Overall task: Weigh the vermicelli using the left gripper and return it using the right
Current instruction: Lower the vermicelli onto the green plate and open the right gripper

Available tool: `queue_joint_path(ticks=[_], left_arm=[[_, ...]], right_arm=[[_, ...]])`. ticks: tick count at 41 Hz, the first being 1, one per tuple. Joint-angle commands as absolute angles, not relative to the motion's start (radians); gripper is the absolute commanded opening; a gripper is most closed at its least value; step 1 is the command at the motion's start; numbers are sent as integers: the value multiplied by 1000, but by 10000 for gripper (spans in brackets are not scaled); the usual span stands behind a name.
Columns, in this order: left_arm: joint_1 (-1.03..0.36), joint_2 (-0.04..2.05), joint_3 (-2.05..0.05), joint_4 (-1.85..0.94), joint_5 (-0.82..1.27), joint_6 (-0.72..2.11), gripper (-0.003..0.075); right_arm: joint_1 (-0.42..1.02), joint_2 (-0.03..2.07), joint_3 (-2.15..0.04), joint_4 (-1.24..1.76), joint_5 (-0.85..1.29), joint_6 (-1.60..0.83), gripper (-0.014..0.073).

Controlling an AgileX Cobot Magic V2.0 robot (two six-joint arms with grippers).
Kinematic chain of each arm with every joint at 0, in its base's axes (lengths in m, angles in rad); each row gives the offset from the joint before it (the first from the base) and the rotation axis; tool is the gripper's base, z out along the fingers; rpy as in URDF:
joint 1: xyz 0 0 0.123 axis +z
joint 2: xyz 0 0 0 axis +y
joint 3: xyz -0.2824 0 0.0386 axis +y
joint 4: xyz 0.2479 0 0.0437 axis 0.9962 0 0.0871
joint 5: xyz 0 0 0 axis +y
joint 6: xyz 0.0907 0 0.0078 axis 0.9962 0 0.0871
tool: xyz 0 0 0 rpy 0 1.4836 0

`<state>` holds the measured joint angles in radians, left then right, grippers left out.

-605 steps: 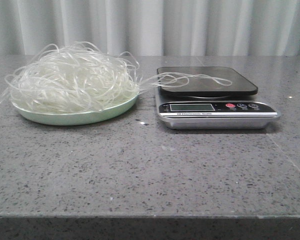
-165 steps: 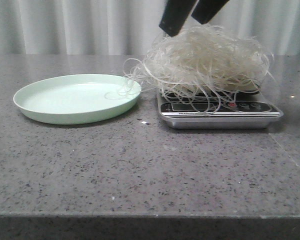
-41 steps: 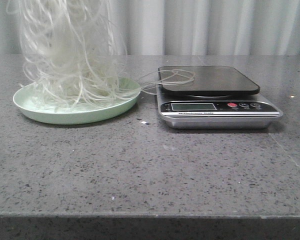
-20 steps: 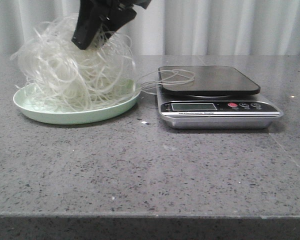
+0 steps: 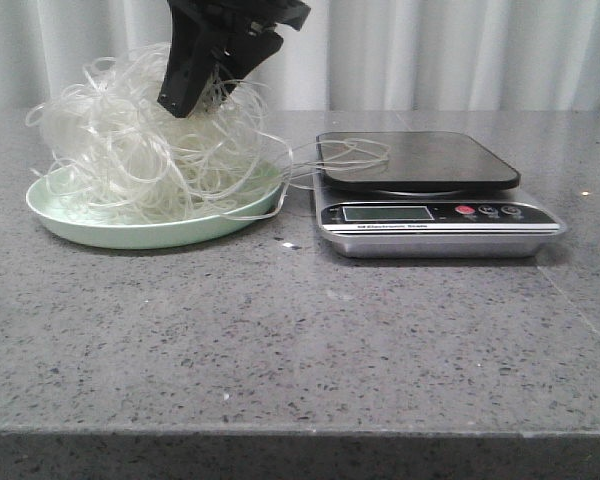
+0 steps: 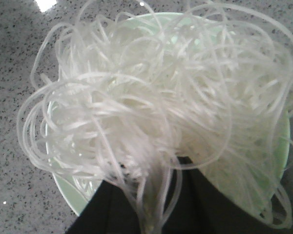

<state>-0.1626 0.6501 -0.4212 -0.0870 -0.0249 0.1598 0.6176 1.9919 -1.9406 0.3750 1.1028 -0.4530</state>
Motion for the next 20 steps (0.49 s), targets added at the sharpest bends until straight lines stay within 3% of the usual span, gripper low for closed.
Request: queue_joint_path(ticks=[1, 9, 20], left_arm=[[-165, 647, -448, -96, -104, 151, 137], [-165, 647, -448, -96, -104, 151, 137], [-165, 647, -448, -96, -104, 151, 137]], right_arm=[[616, 1938, -1974, 387, 1095, -462, 279], [616, 1936, -1974, 387, 1098, -462, 499], [615, 1908, -1974, 387, 1108, -462, 512]])
